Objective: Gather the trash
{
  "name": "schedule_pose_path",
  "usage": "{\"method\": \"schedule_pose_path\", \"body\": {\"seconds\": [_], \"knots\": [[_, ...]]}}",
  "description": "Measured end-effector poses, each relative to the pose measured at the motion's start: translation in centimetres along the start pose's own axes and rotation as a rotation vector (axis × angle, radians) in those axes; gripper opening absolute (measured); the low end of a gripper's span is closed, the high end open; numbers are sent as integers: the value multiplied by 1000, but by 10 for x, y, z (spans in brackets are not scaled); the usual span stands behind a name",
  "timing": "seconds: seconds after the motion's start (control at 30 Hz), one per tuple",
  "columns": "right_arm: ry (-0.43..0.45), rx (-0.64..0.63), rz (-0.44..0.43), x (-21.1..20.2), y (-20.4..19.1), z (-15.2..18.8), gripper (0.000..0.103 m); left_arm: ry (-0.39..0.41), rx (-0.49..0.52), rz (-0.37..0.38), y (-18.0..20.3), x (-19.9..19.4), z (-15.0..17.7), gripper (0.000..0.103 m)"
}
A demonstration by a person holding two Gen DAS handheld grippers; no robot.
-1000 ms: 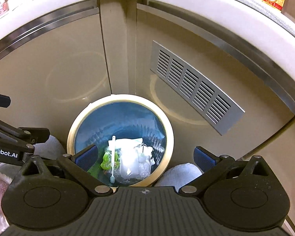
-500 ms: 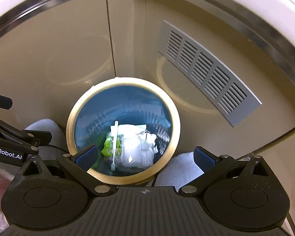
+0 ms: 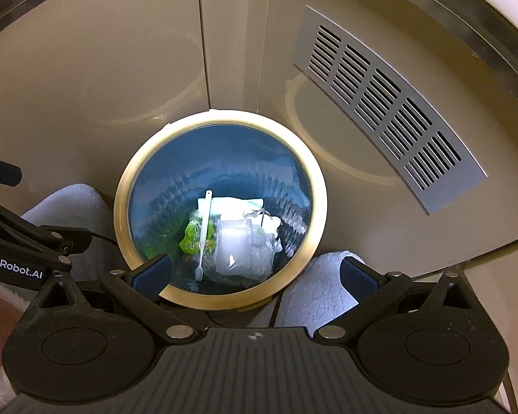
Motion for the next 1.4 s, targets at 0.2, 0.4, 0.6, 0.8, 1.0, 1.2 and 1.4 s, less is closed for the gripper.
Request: {"method": "schedule_pose_path", "body": {"seconds": [0.2,0.4,0.6,0.8,1.0,1.2,1.4], "knots": [[3,0,1,-1,1,0,103,2,11,-15,2,-2,0,103],[25,-1,13,-6,2,-1,103,28,3,-19,0,-9,0,103],[52,-1,20,-13,5,-2,103,55,-4,-6,1,-16,-2,103],[63,-2,19,-16,6,-3,103,47,10,-39,1,-16,-4,103],[62,-1,18,-17,4,-3,103,17,-18,-83,-10,-12,-6,103],[66,-5,17,-18,4,-4,103,22,-17,-60,-8,-13,-6,103],[71,1,19,-19,4,-4,103,12,-15,-43,-5,-12,-6,103]]}}
Point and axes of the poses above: each gripper's, at about its wrist camera, not at the fingertips, and x roughly the way its jaws point, y to its right, z to its underside, the point moved 8 cm from there along x, roughly the way its jaws point, and after that the axes turned 1 degree about y, right-handed, at the moved point
